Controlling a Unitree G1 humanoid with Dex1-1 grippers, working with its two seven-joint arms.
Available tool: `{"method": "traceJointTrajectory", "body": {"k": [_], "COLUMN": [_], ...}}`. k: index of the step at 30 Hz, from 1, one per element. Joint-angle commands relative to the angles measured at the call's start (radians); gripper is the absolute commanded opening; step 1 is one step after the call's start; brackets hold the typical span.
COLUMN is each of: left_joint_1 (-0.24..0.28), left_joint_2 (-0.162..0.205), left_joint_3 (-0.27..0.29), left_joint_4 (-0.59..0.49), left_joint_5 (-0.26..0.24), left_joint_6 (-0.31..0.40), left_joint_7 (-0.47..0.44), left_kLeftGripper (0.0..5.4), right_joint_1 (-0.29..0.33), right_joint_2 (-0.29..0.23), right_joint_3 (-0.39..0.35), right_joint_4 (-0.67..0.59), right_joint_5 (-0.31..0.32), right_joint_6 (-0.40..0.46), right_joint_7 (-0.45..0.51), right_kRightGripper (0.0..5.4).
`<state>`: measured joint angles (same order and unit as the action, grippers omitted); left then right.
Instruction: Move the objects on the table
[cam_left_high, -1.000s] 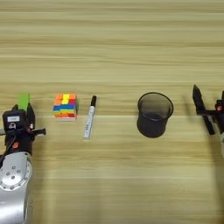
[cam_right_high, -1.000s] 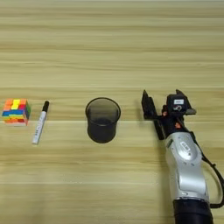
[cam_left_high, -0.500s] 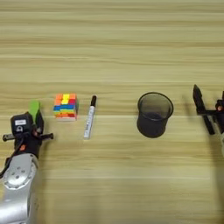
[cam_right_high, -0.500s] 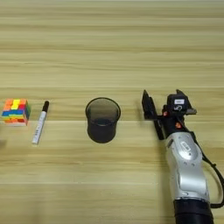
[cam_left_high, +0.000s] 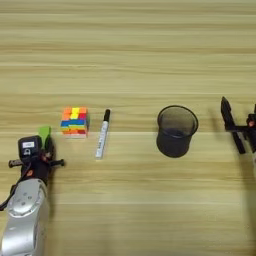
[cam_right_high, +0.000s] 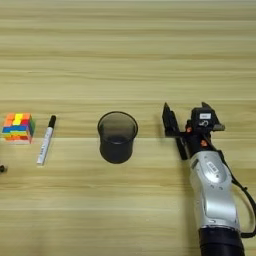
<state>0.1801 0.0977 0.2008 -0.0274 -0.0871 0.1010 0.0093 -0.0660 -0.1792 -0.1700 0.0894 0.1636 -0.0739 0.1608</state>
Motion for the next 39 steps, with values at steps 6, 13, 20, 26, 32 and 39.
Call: {"method": "traceJointTrajectory", "body": {"k": [6, 13, 20, 26, 32, 39], "left_joint_1": [-0.01, -0.007, -0.011, -0.016, -0.017, -0.024], "left_joint_2": [0.003, 0.006, 0.005, 0.006, 0.005, 0.0], "left_joint_3": [-0.005, -0.03, -0.018, -0.011, -0.005, 0.022], "left_joint_4": [0.045, 0.031, 0.029, 0.028, 0.023, -0.002], "left_joint_5": [0.004, 0.02, 0.033, 0.031, 0.036, 0.041], "left_joint_6": [0.01, 0.014, 0.005, 0.003, -0.006, -0.056], "left_joint_7": [-0.006, -0.015, 0.013, 0.021, 0.032, 0.068], "left_kLeftGripper": [1.3, 1.95, 2.58, 3.16, 3.68, 4.4], "right_joint_1": [-0.005, -0.004, -0.004, -0.006, -0.008, -0.01], "right_joint_2": [-0.003, -0.002, -0.002, -0.001, -0.001, -0.001], "right_joint_3": [-0.004, -0.001, 0.0, 0.0, 0.001, 0.003], "right_joint_4": [-0.004, -0.007, -0.005, -0.003, -0.001, 0.001], "right_joint_5": [0.002, 0.001, 0.0, -0.001, -0.001, -0.002], "right_joint_6": [0.01, 0.011, 0.01, 0.01, 0.01, 0.011], "right_joint_7": [0.001, 0.001, 0.001, -0.001, -0.001, -0.001], "right_kRightGripper": [5.4, 5.4, 5.4, 5.4, 5.4, 5.4]}}
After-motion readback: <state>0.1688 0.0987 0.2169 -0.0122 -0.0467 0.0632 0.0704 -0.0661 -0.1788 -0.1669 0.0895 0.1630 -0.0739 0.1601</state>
